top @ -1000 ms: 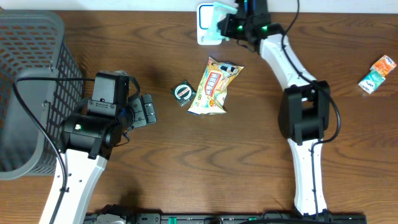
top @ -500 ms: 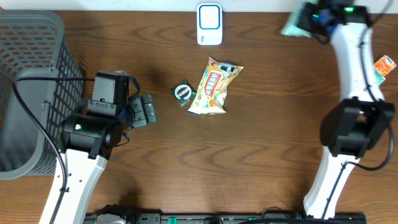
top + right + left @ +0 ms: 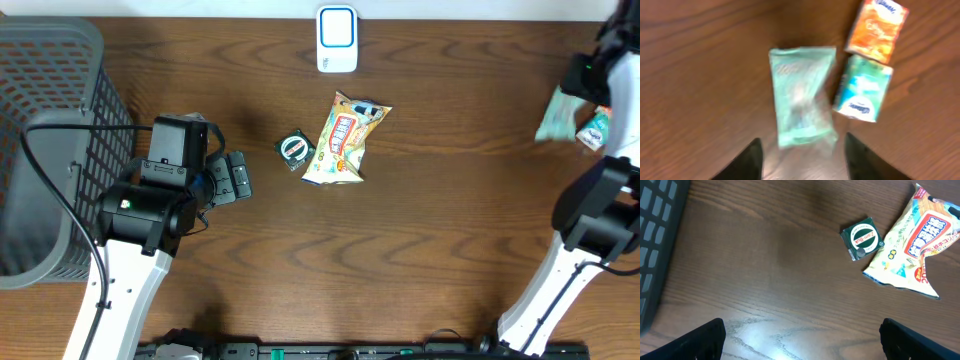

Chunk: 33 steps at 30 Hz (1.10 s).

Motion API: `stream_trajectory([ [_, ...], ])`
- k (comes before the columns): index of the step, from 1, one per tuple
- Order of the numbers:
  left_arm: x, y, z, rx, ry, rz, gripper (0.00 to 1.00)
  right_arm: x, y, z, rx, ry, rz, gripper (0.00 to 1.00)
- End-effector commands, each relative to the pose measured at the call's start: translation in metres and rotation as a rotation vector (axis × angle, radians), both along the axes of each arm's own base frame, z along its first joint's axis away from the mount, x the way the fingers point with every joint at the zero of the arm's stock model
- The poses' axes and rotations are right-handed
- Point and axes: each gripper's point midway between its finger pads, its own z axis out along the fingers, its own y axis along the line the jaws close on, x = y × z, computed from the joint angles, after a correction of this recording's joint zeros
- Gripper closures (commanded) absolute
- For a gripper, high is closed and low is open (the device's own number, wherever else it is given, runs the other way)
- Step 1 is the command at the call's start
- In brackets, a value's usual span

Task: Scan the item barcode
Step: 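Swing the mint-green pack to the top-right corner and release, then move the right gripper left to the yellow snack bag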

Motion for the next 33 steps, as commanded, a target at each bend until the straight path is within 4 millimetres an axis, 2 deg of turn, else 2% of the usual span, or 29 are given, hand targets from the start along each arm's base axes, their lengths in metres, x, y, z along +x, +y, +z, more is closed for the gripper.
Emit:
stream_trajectory([
  [1,0.002,0.000,0.003,-0.007,-0.007,0.009,0.02,-0.006,0.000,-0.015,0.038,0.027,0.008,0.43],
  [4,0.002,0.000,0.003,-0.007,-0.007,0.009,0.02,-0.010,0.003,-0.023,0.048,0.051,0.011,0.37],
  [7,0.002,0.000,0.003,-0.007,-0.007,0.009,0.02,-0.011,0.020,-0.035,0.104,0.065,0.039,0.37],
  [13,0.002,0.000,0.003,-0.007,-0.007,0.009,0.02,-0.004,0.093,-0.051,0.414,0.025,0.168,0.38],
  [15,0.002,0.000,0.003,-0.007,-0.007,0.009,0.02,-0.003,0.124,-0.053,0.542,0.012,0.217,0.39],
  [16,0.002,0.000,0.003,-0.007,-0.007,0.009,0.02,-0.005,0.151,-0.055,0.641,0.008,0.257,0.39],
  [18,0.002,0.000,0.003,-0.007,-0.007,0.009,0.02,-0.009,0.177,-0.059,0.715,0.025,0.292,0.39],
  [23,0.002,0.000,0.003,-0.007,-0.007,0.009,0.02,-0.029,0.231,-0.086,0.753,0.133,0.363,0.38],
  [29,0.002,0.000,0.003,-0.007,-0.007,0.009,0.02,-0.048,0.292,-0.115,0.746,0.209,0.478,0.30],
  [33,0.002,0.000,0.003,-0.007,-0.007,0.009,0.02,-0.054,0.317,-0.118,0.737,0.230,0.533,0.29],
])
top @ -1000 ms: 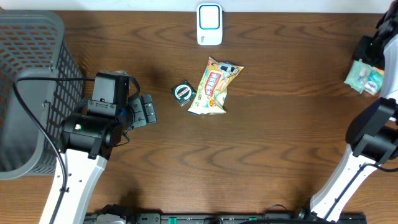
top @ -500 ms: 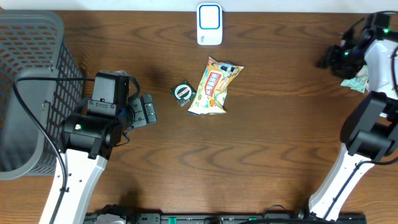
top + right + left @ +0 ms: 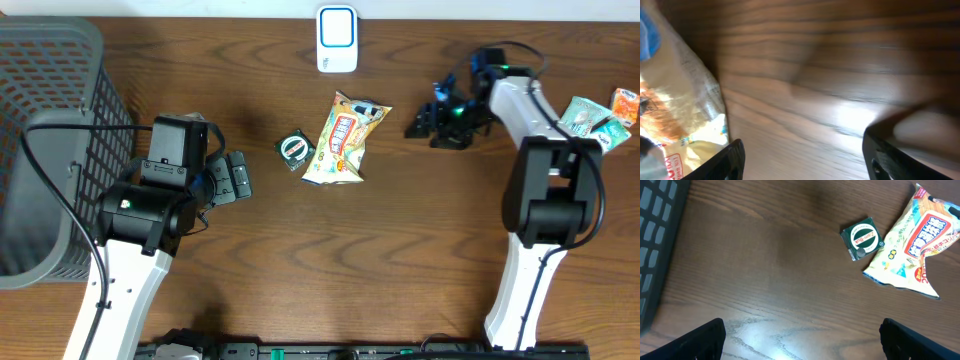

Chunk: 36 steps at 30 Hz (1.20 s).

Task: Scan the item barcode
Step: 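Move the right gripper left to the yellow snack bag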

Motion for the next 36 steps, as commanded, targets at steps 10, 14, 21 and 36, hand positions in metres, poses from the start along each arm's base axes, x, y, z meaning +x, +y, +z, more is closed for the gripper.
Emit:
stream_trajectory([
  [10,0.002,0.000,0.003,-0.007,-0.007,0.008,0.02,-0.001,0.034,0.024,0.061,-0.040,0.048,0.35],
  [14,0.002,0.000,0.003,-0.008,-0.006,0.008,0.02,0.002,0.038,0.056,0.083,-0.118,0.069,0.34],
  [21,0.002,0.000,0.003,-0.007,-0.007,0.008,0.02,0.004,0.046,0.085,0.080,-0.202,0.095,0.20],
  [36,0.002,0.000,0.003,-0.008,-0.006,0.008,0.02,0.001,0.086,0.055,-0.062,-0.211,0.151,0.01],
])
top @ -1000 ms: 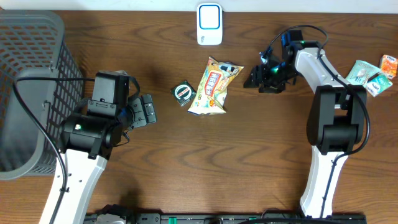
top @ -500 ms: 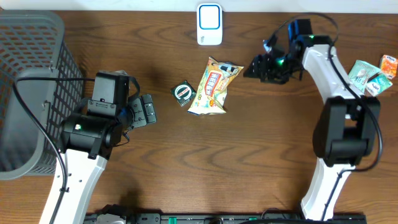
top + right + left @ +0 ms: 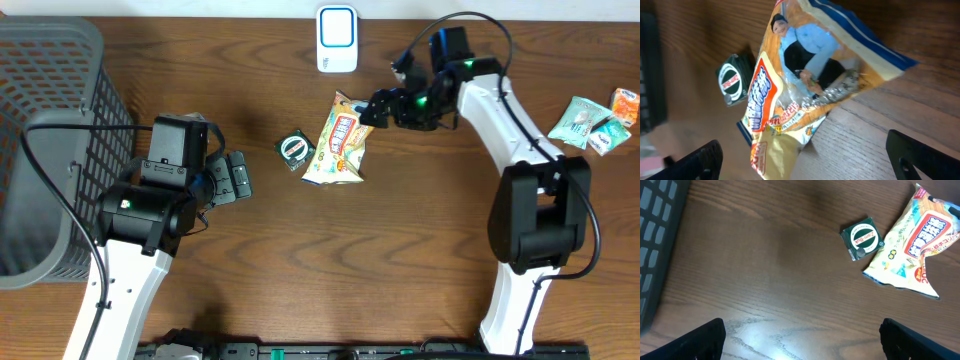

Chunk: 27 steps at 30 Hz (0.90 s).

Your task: Scan the item barcode

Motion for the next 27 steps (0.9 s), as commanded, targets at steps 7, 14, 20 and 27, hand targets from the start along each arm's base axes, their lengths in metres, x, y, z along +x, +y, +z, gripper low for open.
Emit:
stream_trajectory([
  [7,0.002,0.000,0.003,-0.008,-0.007,0.008,0.02,-0.005,0.006,-0.042,-0.184,0.024,-0.105,0.01],
  [14,0.002,0.000,0.003,-0.008,-0.007,0.009,0.02,-0.018,0.049,-0.052,0.001,0.003,-0.011,0.01],
  [20,0.002,0.000,0.003,-0.008,-0.007,0.009,0.02,-0.025,0.057,-0.061,-0.009,-0.003,0.010,0.36],
  [27,0.002,0.000,0.003,-0.008,-0.007,0.009,0.02,-0.027,0.052,-0.059,-0.013,0.023,0.001,0.88],
])
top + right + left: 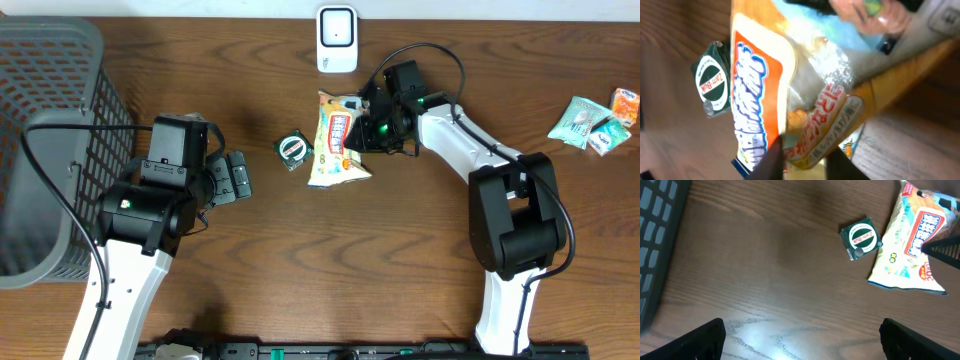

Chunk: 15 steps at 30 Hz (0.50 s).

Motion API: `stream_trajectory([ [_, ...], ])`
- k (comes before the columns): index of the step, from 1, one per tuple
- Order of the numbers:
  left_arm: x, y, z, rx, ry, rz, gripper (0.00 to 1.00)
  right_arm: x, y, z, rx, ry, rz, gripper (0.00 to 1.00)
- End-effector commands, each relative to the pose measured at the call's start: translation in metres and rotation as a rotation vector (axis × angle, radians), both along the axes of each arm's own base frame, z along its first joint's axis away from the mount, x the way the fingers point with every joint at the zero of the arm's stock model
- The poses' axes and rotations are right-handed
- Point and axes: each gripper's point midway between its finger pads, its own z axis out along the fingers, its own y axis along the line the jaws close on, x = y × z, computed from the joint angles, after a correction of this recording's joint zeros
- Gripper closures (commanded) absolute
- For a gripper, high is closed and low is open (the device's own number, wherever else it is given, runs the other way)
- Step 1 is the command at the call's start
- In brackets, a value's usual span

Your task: Scan the item barcode

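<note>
A yellow and orange snack bag lies mid-table, below the white scanner at the far edge. My right gripper is at the bag's right side. In the right wrist view the bag fills the frame, and the right gripper is shut on its edge, which sits between the two dark fingers. My left gripper rests to the left, open and empty. The left wrist view shows the bag at the far right.
A small green packet lies just left of the snack bag. A grey mesh basket stands at the table's left end. Tissue packs lie at the far right edge.
My right gripper was open over the bag's top right end. It is now lower at the bag's right edge and shut on it. The bag has turned and shifted slightly left. The left arm is unmoved.
My right gripper hung open over a pale green pack beside the tissue packs at the far right. Then it was over bare table right of the snack bag, then open above the bag's top end. Now it grips the bag's edge.
</note>
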Motion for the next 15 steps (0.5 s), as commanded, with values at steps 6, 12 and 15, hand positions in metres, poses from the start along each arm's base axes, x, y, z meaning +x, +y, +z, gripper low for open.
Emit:
stream_trajectory([
  [6,0.002,0.000,0.003,-0.008,-0.007,0.009,0.02,-0.001,-0.011,0.020,-0.008,0.041,-0.011,0.99],
  [12,0.002,0.000,0.003,-0.008,-0.007,0.009,0.02,0.002,-0.015,0.064,0.000,-0.047,0.007,0.99],
  [15,0.002,0.000,0.003,-0.008,-0.007,0.009,0.02,0.003,-0.016,0.086,0.004,-0.099,0.004,0.99],
])
